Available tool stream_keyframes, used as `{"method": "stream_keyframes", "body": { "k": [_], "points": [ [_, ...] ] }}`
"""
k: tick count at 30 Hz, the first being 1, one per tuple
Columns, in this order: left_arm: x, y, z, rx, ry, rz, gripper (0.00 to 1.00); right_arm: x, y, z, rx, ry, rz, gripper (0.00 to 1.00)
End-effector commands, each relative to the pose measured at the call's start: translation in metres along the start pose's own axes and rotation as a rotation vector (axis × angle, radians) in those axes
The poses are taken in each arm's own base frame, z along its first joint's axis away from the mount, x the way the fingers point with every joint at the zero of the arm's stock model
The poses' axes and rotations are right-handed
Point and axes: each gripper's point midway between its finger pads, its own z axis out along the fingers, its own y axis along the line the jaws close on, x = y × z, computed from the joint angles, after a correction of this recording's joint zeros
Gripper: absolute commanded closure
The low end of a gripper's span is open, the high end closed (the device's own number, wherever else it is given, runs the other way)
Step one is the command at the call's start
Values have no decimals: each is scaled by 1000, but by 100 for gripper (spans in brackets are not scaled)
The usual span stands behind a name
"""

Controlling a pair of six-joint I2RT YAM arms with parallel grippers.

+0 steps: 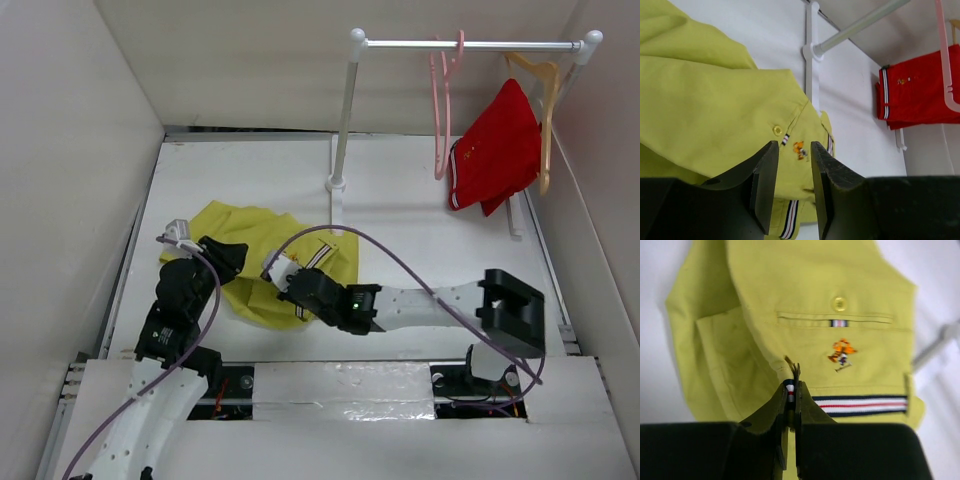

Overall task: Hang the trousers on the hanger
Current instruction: Flatten out the trousers at the center of the board.

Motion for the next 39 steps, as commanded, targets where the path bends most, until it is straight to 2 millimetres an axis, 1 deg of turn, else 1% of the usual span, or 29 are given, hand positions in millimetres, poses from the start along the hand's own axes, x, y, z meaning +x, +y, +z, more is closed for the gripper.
{"method": "stream_keyframes", "body": {
  "k": [1, 2, 3, 4, 5, 6, 7, 8, 9, 10, 11, 12, 13, 14, 15, 16, 17, 18, 19, 20, 21, 23, 24, 25, 29, 32, 36, 37, 39],
  "points": [
    [7, -22, 7, 118, 49, 23, 71, -33, -62, -42, 224, -121, 156, 100],
    [5, -26, 7, 130, 46, 24, 70, -46, -79, -66, 247, -168, 197, 100],
    [1, -31, 9, 147, 32, 24, 68, -46, -90, -79, 278, -176, 216, 100],
    [2, -31, 12, 145, 37, 24, 67, -42, -99, -92, 295, -167, 216, 100],
    [-1, -34, 12, 151, 30, 22, 63, -33, -106, -103, 312, -158, 221, 100],
    [-2, -35, 14, 154, 30, 21, 60, -39, -124, -129, 342, -198, 274, 100],
    [-1, -35, 17, 149, 37, 19, 56, -25, -131, -140, 354, -157, 261, 100],
    [-2, -35, 18, 147, 37, 19, 49, -16, -136, -149, 362, -144, 269, 100],
    [0, -33, 19, 141, 40, 13, 47, -13, -153, -170, 395, -169, 332, 100],
    [1, -31, 20, 131, 39, 4, 45, 3, -158, -179, 410, -125, 322, 100],
    [6, -25, 21, 118, 49, -4, 43, 12, -165, -187, 429, -115, 345, 100],
    [11, -20, 21, 97, 57, -21, 42, 23, -166, -193, 440, -106, 387, 100],
    [9, -11, 21, 61, 33, -33, 42, 32, -175, -208, 457, -110, 414, 100],
    [16, 2, 23, 20, 34, -43, 42, 38, -177, -215, 462, -115, 433, 100],
    [21, 11, 23, -11, 34, -77, 42, 49, -177, -219, 475, -112, 470, 100],
    [16, 22, 22, -53, -22, -96, 41, 60, -184, -232, 495, -111, 498, 100],
    [27, 39, 24, -98, -17, -116, 39, 67, -186, -238, 510, -111, 528, 100],
    [29, 44, 24, -111, -32, -137, 37, 74, -190, -244, 543, -120, 596, 100],
    [28, 47, 25, -117, -51, -166, 34, 86, -191, -249, 557, -98, 595, 100],
    [39, 57, 28, -137, -38, -179, 34, 87, -195, -258, 562, -132, 633, 100],
    [40, 57, 30, -125, -44, -194, 34, 88, -197, -261, 565, -143, 639, 100],
    [55, 63, 37, -134, -1, -216, 34, 88, -199, -267, 554, -182, 665, 100],
    [59, 65, 39, -141, 17, -216, 34, 86, -199, -267, 546, -189, 662, 100],
    [71, 72, 42, -174, 67, -213, 37, 86, -199, -268, 548, -191, 660, 100],
    [100, 99, 41, -273, 154, -205, 44, 83, -204, -270, 578, -178, 654, 100],
    [110, 107, 42, -281, 165, -209, 44, 75, -206, -268, 583, -189, 647, 100],
    [112, 106, 53, -274, 170, -207, 44, 65, -208, -267, 578, -204, 635, 100],
    [118, 110, 54, -296, 202, -191, 44, 62, -208, -266, 575, -211, 636, 100],
    [115, 106, 61, -293, 202, -184, 62, 58, -209, -266, 570, -214, 614, 100]
  ]
}}
